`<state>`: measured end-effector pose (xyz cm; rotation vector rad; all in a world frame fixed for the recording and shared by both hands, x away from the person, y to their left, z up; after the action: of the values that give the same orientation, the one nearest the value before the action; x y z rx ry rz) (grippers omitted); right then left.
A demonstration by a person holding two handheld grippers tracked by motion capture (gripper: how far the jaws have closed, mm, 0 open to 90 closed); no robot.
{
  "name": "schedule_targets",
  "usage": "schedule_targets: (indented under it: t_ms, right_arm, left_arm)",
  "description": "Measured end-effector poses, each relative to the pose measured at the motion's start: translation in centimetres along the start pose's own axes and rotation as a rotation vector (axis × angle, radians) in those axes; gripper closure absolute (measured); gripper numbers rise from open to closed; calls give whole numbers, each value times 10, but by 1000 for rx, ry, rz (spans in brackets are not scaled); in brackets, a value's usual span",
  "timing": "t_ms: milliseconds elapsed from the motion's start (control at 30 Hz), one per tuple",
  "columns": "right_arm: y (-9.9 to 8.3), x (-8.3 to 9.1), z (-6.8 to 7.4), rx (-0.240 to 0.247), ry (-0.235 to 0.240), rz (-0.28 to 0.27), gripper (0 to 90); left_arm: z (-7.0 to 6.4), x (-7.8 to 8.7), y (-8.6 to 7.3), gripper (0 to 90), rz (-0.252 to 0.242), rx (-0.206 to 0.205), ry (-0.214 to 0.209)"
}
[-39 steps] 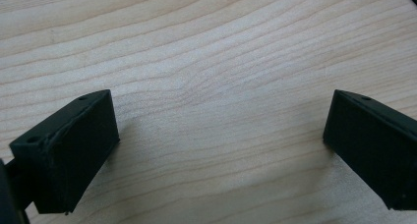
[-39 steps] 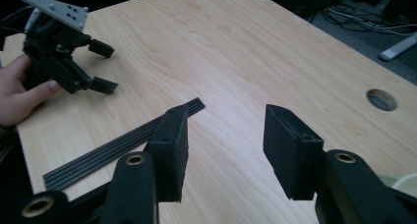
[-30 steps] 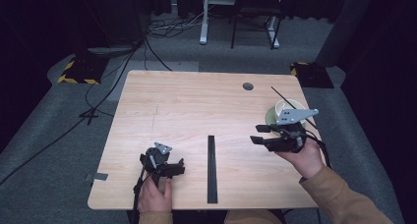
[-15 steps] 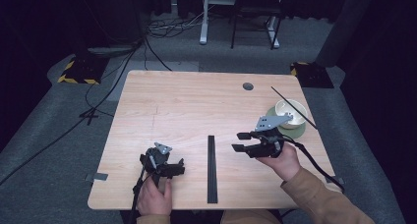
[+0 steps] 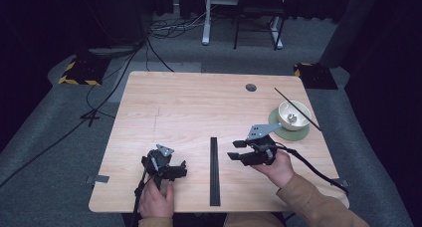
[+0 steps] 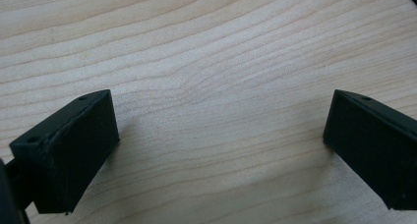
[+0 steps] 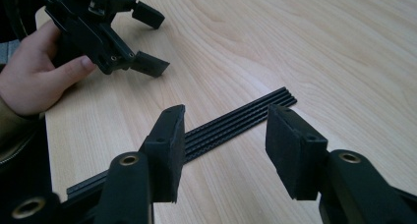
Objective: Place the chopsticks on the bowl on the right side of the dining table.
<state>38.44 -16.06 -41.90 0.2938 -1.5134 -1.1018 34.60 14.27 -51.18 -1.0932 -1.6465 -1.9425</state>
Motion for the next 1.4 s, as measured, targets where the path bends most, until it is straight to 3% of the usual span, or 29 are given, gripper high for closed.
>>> schedule_targets:
  t_ms: [300, 567, 633, 733, 867, 1100, 1233, 1333, 1400]
  right_arm:
    - [-13, -27, 5, -20, -50, 6, 464]
    - [-23, -47, 8, -36, -62, 34, 440]
    - [-26, -53, 9, -59, -70, 31, 428]
    - [-31, -60, 11, -58, -98, 28, 412]
    - [-36, -66, 13, -24, -106, 41, 404]
    - [-42, -72, 17, -10, -119, 58, 393]
    - [-44, -74, 19, -24, -114, 62, 391]
    - [-45, -75, 19, 2, -117, 64, 388]
    - [-45, -75, 20, -18, -112, 68, 384]
  left_arm:
    - [0, 0, 0, 4, 0, 0, -1]
    - [0, 0, 0, 4, 0, 0, 0]
    - [0, 0, 0, 4, -1, 0, -2]
    - [0, 0, 0, 4, 0, 0, -1]
    - [0, 0, 0, 4, 0, 0, 0]
    - [0, 0, 0, 4, -1, 0, -3]
    - [0, 0, 0, 4, 0, 0, 0]
    - [0, 0, 0, 4, 0, 0, 0]
    - [0, 0, 0, 4, 1, 1, -3]
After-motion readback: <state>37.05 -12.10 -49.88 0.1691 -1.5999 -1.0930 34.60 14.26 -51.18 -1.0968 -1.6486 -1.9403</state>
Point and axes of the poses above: each handheld gripper's, and its own axes: x roughly backward along the jaws, y roughly out of its top, z roughly to its left, the point moved 1 cm from there along -x, roughly forward along the jaws, and after that the axes turned 4 degrees about -x, right-handed, at the moved point
